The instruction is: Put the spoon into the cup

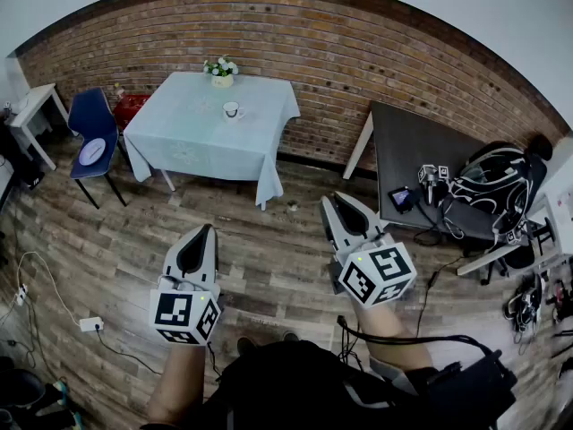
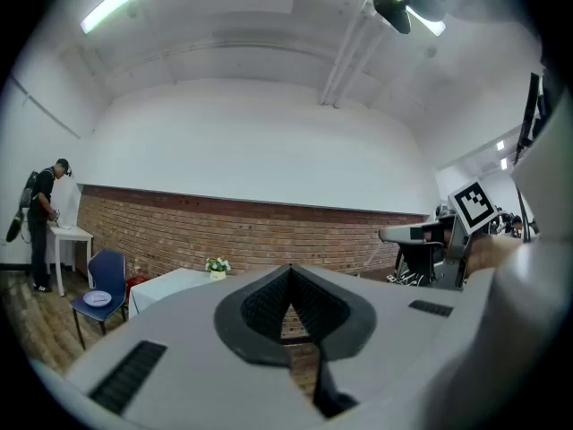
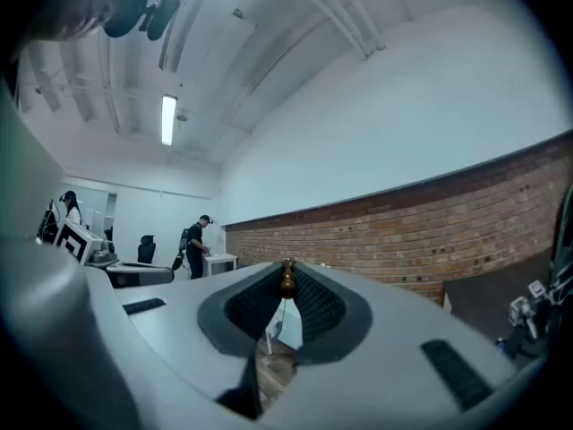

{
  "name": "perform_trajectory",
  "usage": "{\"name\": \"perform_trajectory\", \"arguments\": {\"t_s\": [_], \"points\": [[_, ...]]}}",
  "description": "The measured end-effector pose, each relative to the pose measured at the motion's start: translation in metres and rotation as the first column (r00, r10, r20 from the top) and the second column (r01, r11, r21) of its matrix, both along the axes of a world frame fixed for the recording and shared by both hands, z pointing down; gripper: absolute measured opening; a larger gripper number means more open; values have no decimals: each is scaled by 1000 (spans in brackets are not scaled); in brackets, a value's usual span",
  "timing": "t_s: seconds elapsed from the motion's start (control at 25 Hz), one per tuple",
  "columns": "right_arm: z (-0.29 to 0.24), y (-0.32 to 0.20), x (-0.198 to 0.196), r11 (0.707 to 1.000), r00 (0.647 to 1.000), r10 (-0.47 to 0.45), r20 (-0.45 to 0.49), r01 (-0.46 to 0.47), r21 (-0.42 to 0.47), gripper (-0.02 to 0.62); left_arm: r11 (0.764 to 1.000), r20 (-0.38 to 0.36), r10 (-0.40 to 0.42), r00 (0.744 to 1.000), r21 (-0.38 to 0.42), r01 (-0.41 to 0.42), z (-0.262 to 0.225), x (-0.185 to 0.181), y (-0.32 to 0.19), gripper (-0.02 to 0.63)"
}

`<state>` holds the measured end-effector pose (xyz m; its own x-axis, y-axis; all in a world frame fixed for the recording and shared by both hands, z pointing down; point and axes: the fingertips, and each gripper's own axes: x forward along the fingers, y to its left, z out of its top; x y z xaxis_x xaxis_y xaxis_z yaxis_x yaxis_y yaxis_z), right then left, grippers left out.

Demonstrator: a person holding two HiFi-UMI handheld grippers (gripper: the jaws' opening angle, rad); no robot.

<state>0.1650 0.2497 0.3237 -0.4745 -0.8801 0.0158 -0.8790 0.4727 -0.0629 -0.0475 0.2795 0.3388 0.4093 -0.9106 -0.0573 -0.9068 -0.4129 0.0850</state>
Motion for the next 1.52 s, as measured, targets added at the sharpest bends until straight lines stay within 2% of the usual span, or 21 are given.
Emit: {"name": "perform_trajectory", "arguments": {"t_s": [0.44,0.6,1.32,1.52], "points": [[-6,-5,-6,1000,1000,-3,-5,3,2,52,1000,-1,-19,1000,-2,18,-3,-9,-4,9],[-6,-6,-13,999,1000,-30,-3,30,17,52,1000,1,-16,1000,-5,16,-4,-13,-5,11],[4,-6,-63,1000,1000,20,-9,-19,19,52,999,-21,42,999,-11,-42,16,-63,-10,9],[7,-19,-72,1000,1000,13,-3,-13,19,52,999,-33,34,999,-26,-35,25,-73,-16,9]]}}
